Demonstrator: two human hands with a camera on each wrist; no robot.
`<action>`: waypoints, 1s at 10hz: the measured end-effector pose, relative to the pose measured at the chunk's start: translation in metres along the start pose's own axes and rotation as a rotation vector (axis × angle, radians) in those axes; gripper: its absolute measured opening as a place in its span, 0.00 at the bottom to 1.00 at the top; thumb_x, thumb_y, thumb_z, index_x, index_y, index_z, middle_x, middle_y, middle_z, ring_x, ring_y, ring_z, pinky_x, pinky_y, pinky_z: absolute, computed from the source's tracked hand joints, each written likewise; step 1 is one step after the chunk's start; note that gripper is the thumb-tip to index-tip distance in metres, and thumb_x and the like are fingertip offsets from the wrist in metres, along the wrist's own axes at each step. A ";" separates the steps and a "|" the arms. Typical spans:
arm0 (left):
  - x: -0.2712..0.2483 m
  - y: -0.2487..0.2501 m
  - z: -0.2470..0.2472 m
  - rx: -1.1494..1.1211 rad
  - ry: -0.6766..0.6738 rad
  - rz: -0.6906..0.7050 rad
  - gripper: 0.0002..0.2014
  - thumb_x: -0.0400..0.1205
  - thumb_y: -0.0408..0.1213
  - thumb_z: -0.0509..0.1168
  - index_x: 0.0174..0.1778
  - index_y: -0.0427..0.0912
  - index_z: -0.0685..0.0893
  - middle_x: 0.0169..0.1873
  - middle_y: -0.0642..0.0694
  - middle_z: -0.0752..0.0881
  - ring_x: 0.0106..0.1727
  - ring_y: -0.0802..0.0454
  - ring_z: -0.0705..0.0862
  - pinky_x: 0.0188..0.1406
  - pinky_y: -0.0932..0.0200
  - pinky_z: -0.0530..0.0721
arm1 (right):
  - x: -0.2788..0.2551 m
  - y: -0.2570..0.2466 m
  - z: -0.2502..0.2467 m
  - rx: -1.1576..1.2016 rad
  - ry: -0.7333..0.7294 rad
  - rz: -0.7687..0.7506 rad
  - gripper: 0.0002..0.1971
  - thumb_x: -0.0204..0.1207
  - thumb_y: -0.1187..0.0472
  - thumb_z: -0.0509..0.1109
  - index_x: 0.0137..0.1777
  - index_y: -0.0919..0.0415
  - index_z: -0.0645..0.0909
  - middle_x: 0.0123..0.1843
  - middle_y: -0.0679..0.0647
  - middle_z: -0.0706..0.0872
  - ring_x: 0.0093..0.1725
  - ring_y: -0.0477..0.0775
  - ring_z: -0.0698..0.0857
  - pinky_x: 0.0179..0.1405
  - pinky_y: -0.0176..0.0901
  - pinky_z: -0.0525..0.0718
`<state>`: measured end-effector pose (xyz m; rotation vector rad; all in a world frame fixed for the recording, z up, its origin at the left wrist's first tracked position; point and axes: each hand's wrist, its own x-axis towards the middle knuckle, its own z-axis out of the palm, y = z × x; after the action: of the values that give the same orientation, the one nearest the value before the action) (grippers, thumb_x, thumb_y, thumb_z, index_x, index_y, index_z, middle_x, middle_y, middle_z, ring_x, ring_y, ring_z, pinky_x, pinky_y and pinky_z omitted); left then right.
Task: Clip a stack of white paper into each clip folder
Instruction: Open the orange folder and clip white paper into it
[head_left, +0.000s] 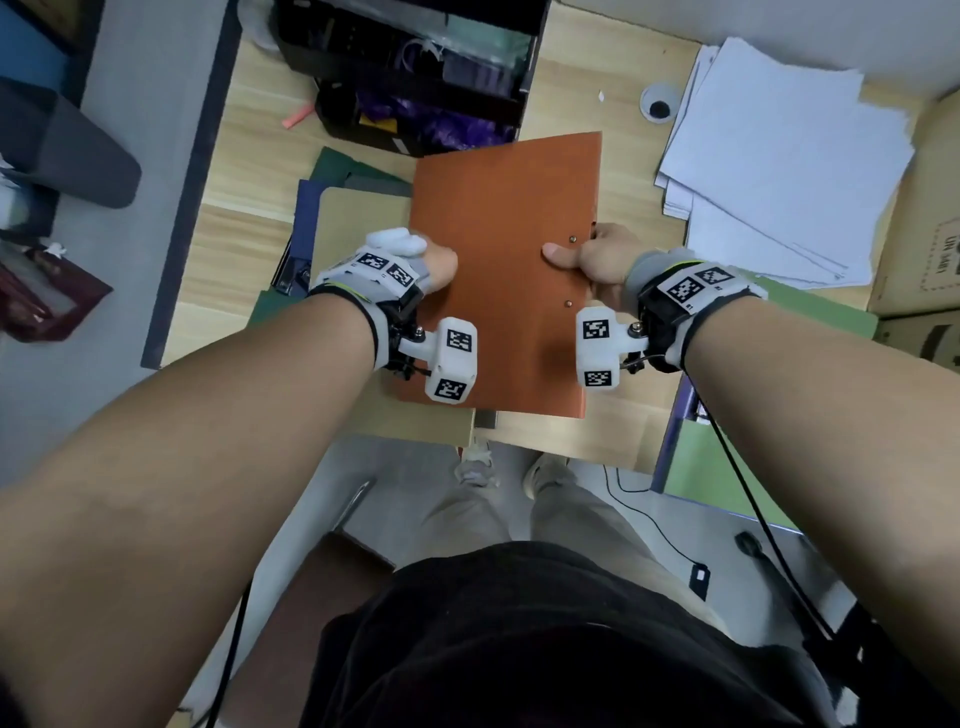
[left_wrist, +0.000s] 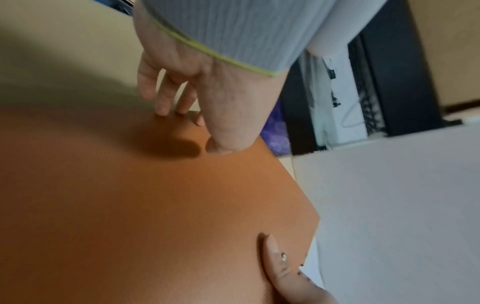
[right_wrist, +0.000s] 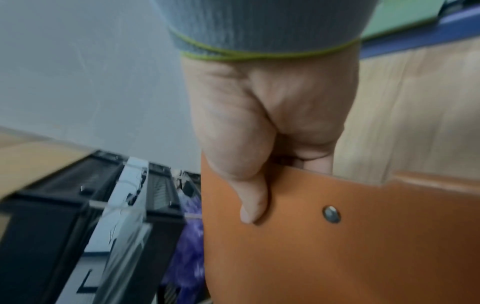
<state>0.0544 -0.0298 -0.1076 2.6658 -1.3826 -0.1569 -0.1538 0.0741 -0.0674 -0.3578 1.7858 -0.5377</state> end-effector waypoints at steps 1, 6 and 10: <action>-0.059 0.037 -0.076 0.005 -0.894 0.292 0.08 0.87 0.46 0.58 0.51 0.46 0.78 0.38 0.46 0.74 0.41 0.54 0.78 0.40 0.67 0.75 | -0.022 -0.001 -0.038 -0.027 0.003 -0.016 0.21 0.71 0.52 0.81 0.60 0.62 0.84 0.48 0.61 0.93 0.38 0.62 0.90 0.43 0.50 0.89; -0.168 0.118 -0.114 -0.129 -1.075 0.637 0.39 0.77 0.69 0.61 0.70 0.38 0.79 0.61 0.43 0.84 0.61 0.42 0.83 0.63 0.53 0.80 | -0.083 -0.006 -0.117 0.144 -0.276 -0.211 0.09 0.83 0.67 0.67 0.60 0.59 0.81 0.57 0.57 0.91 0.55 0.60 0.92 0.54 0.47 0.90; -0.117 0.084 -0.071 0.089 -1.119 0.581 0.30 0.80 0.59 0.67 0.64 0.34 0.80 0.47 0.44 0.87 0.38 0.49 0.83 0.33 0.58 0.76 | -0.038 0.076 -0.125 -0.047 0.183 0.112 0.09 0.69 0.64 0.74 0.50 0.61 0.82 0.43 0.65 0.85 0.41 0.63 0.82 0.42 0.50 0.84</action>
<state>-0.0698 0.0235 -0.0199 2.0564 -2.3579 -1.7017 -0.2611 0.1786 -0.0497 -0.2455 1.9853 -0.4617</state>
